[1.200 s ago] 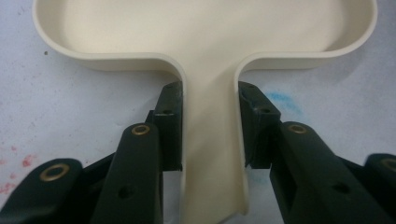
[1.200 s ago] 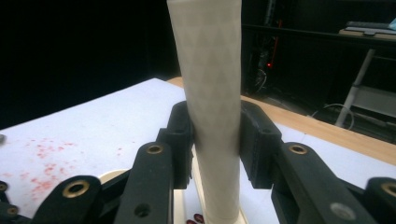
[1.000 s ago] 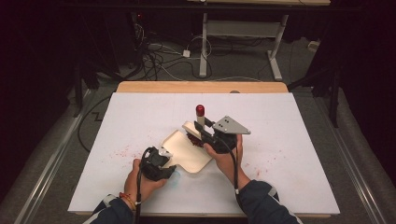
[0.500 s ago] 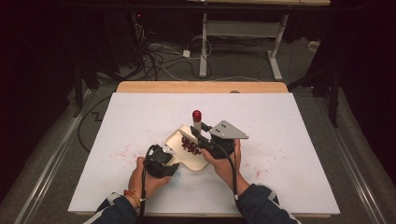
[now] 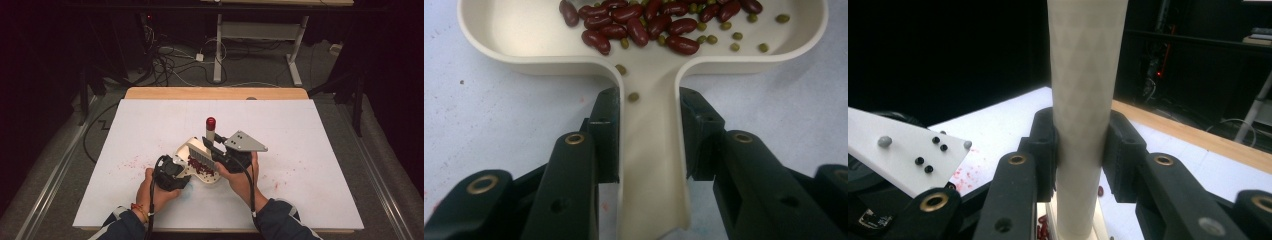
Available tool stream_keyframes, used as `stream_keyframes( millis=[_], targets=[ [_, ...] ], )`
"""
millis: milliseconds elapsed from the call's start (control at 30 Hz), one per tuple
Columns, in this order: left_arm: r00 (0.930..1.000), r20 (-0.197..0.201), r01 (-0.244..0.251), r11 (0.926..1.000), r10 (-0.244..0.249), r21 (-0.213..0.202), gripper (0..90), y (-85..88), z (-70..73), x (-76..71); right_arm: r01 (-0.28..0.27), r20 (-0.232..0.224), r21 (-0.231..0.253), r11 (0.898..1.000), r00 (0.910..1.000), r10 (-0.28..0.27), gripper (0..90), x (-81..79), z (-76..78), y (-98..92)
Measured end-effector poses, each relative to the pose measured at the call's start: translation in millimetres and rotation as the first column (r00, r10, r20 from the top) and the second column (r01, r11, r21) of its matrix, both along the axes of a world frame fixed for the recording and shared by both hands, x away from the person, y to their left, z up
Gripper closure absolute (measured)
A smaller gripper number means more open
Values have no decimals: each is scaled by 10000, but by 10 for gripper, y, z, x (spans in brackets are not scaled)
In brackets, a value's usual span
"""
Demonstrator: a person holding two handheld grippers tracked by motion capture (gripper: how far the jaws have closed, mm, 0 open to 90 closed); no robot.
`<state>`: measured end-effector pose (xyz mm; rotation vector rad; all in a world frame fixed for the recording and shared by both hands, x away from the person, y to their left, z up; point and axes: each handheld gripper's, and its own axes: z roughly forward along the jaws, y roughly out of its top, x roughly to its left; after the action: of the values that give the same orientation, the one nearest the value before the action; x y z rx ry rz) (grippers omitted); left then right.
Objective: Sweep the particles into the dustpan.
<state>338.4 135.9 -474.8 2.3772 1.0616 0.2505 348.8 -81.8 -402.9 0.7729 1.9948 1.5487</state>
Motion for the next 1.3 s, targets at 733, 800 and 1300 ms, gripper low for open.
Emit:
stream_keyframes(
  millis=[733, 800, 1300],
  targets=[
    [9987, -167, 491, 9988, -490, 47, 638, 165, 8, -41, 1403, 881, -224, 9899, 9865, -1378, 701, 488, 95, -282],
    [9987, -157, 490, 9988, -489, 62, 638, 176, 10, -37, 1568, 872, -341, 9870, 9843, -1534, 701, 584, 50, -245],
    [9989, -325, 323, 9994, -327, -119, 638, 302, -5, 26, 484, 680, -835, 9953, 9968, -427, 699, 832, -86, 150]
  ],
)
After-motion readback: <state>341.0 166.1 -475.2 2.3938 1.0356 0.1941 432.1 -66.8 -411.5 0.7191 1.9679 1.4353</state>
